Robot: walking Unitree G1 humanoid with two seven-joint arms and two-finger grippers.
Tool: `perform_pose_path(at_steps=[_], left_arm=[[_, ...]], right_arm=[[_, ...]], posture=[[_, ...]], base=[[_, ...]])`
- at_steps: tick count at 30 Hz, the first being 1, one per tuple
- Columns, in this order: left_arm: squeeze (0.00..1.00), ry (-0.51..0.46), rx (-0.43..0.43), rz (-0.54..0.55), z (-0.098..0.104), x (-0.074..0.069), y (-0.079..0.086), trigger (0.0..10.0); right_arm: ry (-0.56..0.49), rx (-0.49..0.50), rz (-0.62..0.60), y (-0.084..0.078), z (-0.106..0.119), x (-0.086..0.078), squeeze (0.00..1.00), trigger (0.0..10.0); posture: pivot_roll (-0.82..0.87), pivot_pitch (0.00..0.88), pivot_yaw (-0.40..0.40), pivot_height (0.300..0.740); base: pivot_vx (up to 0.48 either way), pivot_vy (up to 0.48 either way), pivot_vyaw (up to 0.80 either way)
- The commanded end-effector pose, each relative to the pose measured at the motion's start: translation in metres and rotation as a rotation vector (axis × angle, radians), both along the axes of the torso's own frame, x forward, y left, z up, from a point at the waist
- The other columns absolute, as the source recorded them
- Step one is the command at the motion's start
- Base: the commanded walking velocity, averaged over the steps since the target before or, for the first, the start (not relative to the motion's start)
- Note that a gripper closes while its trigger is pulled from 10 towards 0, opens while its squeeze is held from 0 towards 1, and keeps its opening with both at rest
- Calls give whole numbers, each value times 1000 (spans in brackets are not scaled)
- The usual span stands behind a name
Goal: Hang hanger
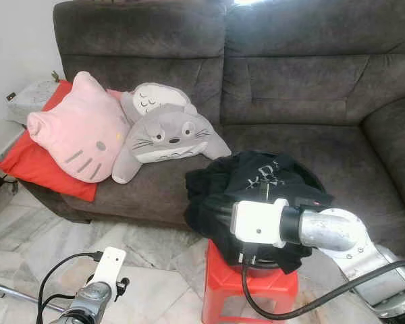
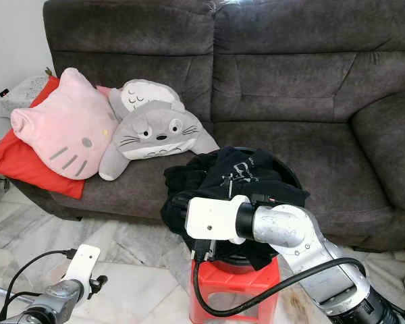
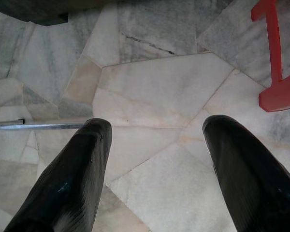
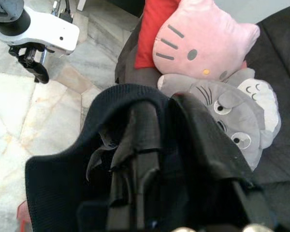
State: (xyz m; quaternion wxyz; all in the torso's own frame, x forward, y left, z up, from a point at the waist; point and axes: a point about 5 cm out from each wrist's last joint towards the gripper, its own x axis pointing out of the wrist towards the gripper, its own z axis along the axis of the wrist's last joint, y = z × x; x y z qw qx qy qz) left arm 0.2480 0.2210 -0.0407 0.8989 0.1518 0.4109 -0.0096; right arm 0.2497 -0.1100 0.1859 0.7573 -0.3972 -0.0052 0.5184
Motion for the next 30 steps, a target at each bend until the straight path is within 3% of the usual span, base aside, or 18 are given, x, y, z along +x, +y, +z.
perform_pose_path(at_steps=[1, 11, 17, 20, 30], left_arm=[[0, 18, 20, 0, 0, -1, 5, 10000], [0, 22, 22, -3, 0, -1, 5, 10000], [0, 27, 25, -9, 0, -1, 5, 10000], [0, 30, 25, -14, 0, -1, 5, 10000], [0, 35, 27, -17, 0, -1, 5, 10000]], right_arm=[[-13, -9, 7, 0, 5, 0, 1000, 10000], [-11, -42, -29, -15, 12, -2, 1000, 10000], [-41, 64, -37, -21, 38, -6, 1000, 10000], [-67, 180, -36, -24, 55, -8, 1000, 10000], [-52, 335, 1, -16, 68, -17, 1000, 10000]], posture=[[-237, 16, 105, 740], [-243, 16, 110, 740], [-250, 18, 116, 740], [-256, 19, 117, 740], [-256, 15, 118, 740]], base=[[0, 0, 0], [0, 0, 0], [0, 0, 0], [0, 0, 0], [0, 0, 0]])
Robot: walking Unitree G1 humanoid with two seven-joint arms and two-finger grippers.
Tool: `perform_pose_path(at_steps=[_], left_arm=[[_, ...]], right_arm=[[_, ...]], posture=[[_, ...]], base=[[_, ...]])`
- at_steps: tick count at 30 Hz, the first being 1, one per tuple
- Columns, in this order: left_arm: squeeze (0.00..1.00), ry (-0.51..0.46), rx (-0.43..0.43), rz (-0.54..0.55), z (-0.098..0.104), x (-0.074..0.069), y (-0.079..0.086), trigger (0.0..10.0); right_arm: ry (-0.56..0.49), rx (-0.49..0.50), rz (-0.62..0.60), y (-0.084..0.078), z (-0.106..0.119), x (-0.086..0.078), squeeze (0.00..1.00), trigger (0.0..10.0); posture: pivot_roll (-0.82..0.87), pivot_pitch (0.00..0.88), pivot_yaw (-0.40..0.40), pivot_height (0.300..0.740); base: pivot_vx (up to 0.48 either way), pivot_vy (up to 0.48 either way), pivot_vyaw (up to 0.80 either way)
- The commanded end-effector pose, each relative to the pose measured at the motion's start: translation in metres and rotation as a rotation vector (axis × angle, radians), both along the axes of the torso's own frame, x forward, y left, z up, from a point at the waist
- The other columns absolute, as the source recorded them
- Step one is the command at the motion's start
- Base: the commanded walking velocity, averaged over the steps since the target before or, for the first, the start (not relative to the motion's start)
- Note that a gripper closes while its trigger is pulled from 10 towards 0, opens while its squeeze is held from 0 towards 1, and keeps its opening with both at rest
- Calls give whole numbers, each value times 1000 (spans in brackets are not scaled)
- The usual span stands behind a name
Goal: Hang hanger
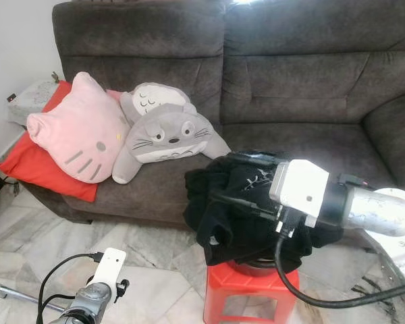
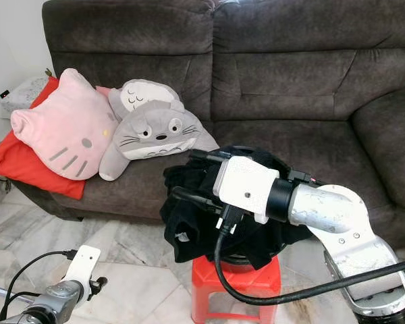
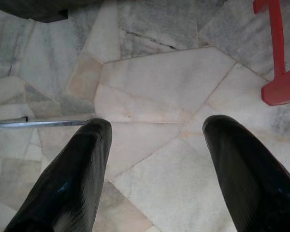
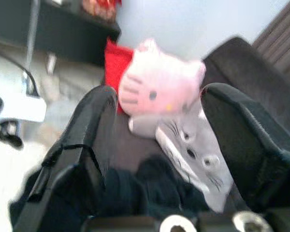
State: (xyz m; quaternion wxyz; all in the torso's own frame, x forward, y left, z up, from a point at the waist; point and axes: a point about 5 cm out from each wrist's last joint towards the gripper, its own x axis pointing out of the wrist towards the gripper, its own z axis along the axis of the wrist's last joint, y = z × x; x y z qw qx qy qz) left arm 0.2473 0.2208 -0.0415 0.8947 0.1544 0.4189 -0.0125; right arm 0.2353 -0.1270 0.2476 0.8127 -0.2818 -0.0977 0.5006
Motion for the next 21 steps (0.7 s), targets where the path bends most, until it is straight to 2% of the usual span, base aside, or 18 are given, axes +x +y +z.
perform_pose_path(at_steps=[1, 6, 7, 8, 10, 11, 12, 13, 14, 16, 19, 21], left_arm=[[0, 17, 23, -11, 1, 0, 5, 10000], [0, 17, 23, -10, 1, 0, 5, 10000], [0, 16, 23, -8, 1, -1, 5, 10000], [0, 16, 22, -6, 1, -1, 5, 10000], [0, 15, 22, -4, 1, -1, 6, 10000], [0, 14, 20, -1, 0, -1, 6, 10000], [0, 14, 20, -1, 0, -1, 6, 10000], [0, 11, 17, 4, 0, -2, 6, 10000], [0, 10, 15, 6, 0, -2, 6, 10000], [0, 9, 14, 8, 0, -2, 6, 10000], [0, -3, 3, 14, 0, -2, 6, 10000], [0, -3, 4, 13, 0, -3, 6, 10000]], right_arm=[[-16, 32, 1, 1, 7, -4, 1000, 10000], [-73, 99, -170, -8, 5, 2, 1000, 10000], [-101, 140, -229, -10, 6, 5, 561, 10000], [-134, 225, -327, -12, 7, 8, 0, 10000], [-139, 293, -399, -13, 7, 10, 0, 10000], [-149, 377, -513, -14, 1, 12, 0, 10000], [-149, 377, -513, -14, 1, 12, 0, 10000], [-124, 476, -639, -18, -8, 13, 0, 10000], [-101, 521, -698, -20, -14, 14, 0, 10000], [-87, 530, -745, -22, -21, 13, 0, 10000], [-6, 507, -905, -32, -57, 11, 0, 10000], [10, 503, -935, -34, -63, 11, 0, 10000]], posture=[[-256, 15, 118, 740], [-255, 13, 110, 740], [-253, 12, 105, 740], [-255, 11, 103, 740], [-255, 11, 103, 740], [-253, 7, 97, 740], [-253, 7, 97, 740], [-247, 1, 91, 740], [-247, 1, 91, 740], [-243, 0, 89, 740], [-234, 0, 88, 740], [-234, 0, 88, 740]], base=[[0, 0, 0], [0, 0, 0], [0, 0, 0], [0, 0, 0], [0, 0, 0], [0, 0, 0], [0, 0, 0], [0, 0, 0], [0, 0, 0], [0, 0, 0], [0, 0, 0], [0, 0, 0]])
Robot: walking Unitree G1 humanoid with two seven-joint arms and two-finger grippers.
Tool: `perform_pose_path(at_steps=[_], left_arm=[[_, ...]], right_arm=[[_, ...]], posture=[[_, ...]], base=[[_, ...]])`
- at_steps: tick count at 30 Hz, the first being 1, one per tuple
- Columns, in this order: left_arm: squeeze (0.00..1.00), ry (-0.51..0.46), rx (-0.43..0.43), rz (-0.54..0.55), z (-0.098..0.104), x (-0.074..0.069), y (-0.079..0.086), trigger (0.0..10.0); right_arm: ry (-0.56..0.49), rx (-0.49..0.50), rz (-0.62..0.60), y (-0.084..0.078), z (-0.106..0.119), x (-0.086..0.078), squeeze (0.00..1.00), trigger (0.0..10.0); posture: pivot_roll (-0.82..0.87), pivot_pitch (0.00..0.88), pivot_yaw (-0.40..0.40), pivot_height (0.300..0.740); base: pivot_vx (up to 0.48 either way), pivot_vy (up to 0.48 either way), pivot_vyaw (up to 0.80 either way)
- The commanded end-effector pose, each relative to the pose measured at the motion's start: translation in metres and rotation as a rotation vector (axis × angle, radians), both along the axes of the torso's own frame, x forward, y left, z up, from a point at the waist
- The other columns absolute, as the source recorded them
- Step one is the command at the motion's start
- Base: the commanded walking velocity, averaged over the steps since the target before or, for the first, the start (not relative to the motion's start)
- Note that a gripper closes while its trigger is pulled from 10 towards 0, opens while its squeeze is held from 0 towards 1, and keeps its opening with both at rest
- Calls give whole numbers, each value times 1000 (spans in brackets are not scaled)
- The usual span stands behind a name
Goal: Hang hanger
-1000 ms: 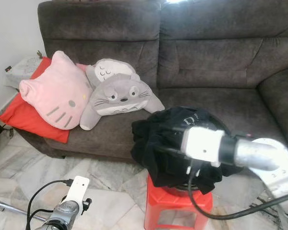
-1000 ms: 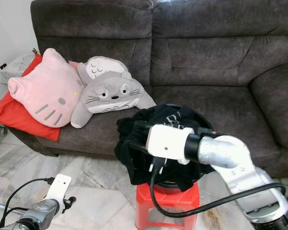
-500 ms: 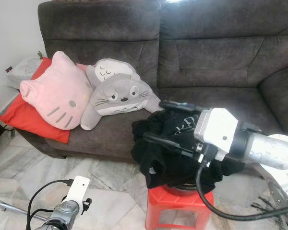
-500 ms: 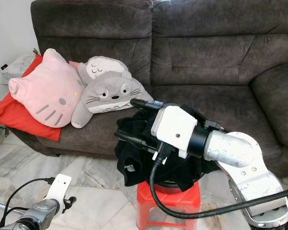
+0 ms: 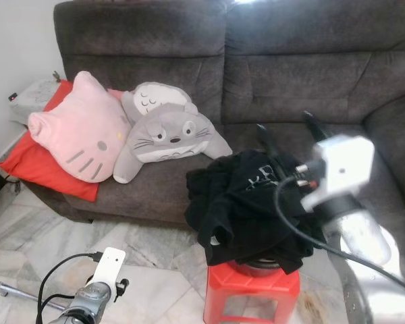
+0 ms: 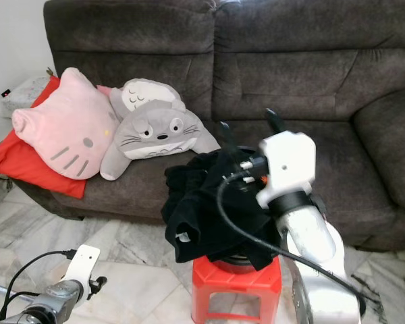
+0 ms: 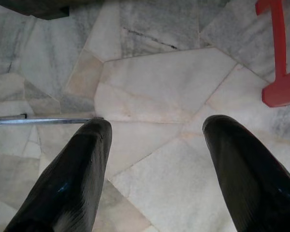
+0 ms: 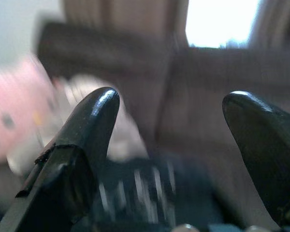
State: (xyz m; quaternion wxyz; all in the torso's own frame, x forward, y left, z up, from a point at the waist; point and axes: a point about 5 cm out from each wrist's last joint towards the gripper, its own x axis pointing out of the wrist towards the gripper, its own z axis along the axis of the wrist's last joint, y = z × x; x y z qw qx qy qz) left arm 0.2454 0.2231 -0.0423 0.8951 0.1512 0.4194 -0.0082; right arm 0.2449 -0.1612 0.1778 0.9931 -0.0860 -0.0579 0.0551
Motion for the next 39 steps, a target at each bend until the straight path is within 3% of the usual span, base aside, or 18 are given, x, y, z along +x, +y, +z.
perform_pose_path(at_steps=[1, 5, 10, 39], left_arm=[[0, -2, 7, 3, 1, -1, 4, 10000], [0, 9, 13, -12, 0, -2, 5, 10000], [0, 6, 2, -12, 0, -3, 6, 10000], [0, 11, 0, -16, -1, -4, 6, 10000]], right_arm=[[-23, 17, -34, -2, 3, 1, 0, 10000], [12, 22, -29, 5, -8, 4, 0, 10000], [-12, -18, 45, 24, -10, 4, 0, 10000], [-47, -67, 69, 29, -6, 7, 0, 10000]], posture=[[-238, 0, 90, 740], [-235, 0, 91, 740], [-226, 0, 87, 740], [-226, 0, 83, 740]], base=[[0, 0, 0], [0, 0, 0], [0, 0, 0], [0, 0, 0]])
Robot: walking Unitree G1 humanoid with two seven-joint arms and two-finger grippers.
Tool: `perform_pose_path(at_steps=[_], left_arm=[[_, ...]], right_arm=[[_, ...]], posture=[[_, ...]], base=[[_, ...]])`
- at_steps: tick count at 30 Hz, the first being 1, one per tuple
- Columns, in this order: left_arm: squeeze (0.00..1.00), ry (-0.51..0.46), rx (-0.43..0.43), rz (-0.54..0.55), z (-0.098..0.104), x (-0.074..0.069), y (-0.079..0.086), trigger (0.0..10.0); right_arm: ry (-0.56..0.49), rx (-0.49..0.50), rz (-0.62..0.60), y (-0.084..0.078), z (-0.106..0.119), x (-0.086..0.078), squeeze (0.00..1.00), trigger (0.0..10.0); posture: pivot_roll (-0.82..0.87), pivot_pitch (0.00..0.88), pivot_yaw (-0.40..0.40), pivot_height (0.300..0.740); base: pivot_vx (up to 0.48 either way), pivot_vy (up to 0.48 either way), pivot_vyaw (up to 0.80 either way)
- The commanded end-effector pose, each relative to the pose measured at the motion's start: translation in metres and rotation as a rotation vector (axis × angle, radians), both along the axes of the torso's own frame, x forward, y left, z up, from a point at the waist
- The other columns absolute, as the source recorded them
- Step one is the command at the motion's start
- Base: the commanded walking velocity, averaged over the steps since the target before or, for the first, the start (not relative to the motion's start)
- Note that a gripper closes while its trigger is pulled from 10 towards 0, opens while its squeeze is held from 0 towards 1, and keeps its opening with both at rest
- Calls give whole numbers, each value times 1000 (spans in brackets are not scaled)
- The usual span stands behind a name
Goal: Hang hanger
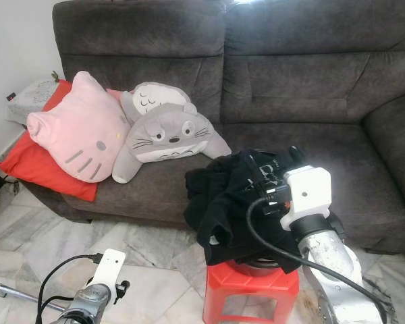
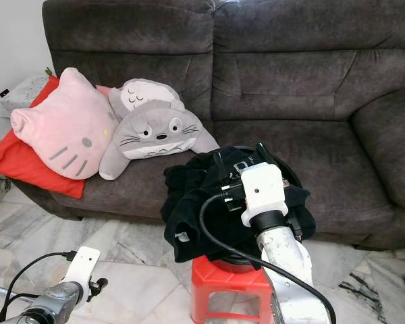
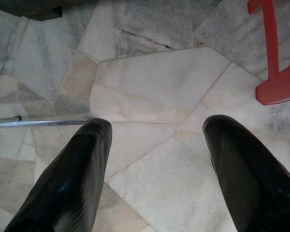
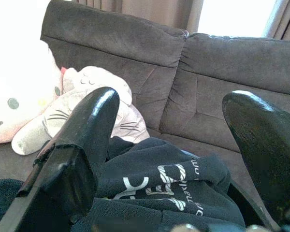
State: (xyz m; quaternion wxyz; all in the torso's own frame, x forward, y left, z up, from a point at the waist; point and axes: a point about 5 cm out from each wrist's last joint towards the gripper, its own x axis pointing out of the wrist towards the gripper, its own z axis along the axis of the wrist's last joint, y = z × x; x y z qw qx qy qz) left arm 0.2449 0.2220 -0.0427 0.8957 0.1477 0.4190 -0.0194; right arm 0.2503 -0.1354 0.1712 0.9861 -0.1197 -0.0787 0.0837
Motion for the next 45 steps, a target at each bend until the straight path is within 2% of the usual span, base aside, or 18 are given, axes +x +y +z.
perform_pose_path(at_steps=[1, 13, 16, 32, 38, 45], left_arm=[[0, 9, 16, 1, -1, -4, 7, 10000], [0, 9, 16, 1, -1, -4, 7, 10000], [0, 5, 2, 2, -1, -4, 6, 10000], [0, 0, 4, -10, 0, -2, 6, 10000], [0, 7, 23, -16, 0, -2, 7, 10000], [0, 2, 16, -14, 1, -1, 6, 10000]], right_arm=[[-5, 2, 11, 3, 1, 1, 0, 10000], [-5, 2, 11, 3, 1, 1, 0, 10000], [0, -69, 16, 0, -2, 6, 0, 10000], [-1, -84, -3, -2, -2, 10, 0, 10000], [-1, -96, -7, -2, -2, 11, 0, 10000], [3, -117, -52, -12, -1, 15, 0, 10000]], posture=[[-226, 0, 83, 740], [-226, 0, 83, 740], [-219, 0, 78, 740], [-210, 0, 73, 740], [-211, 0, 74, 740], [-212, 0, 74, 740]], base=[[0, 0, 0], [0, 0, 0], [-326, 0, 0], [-337, 0, 0], [0, 0, 0], [0, 0, 0]])
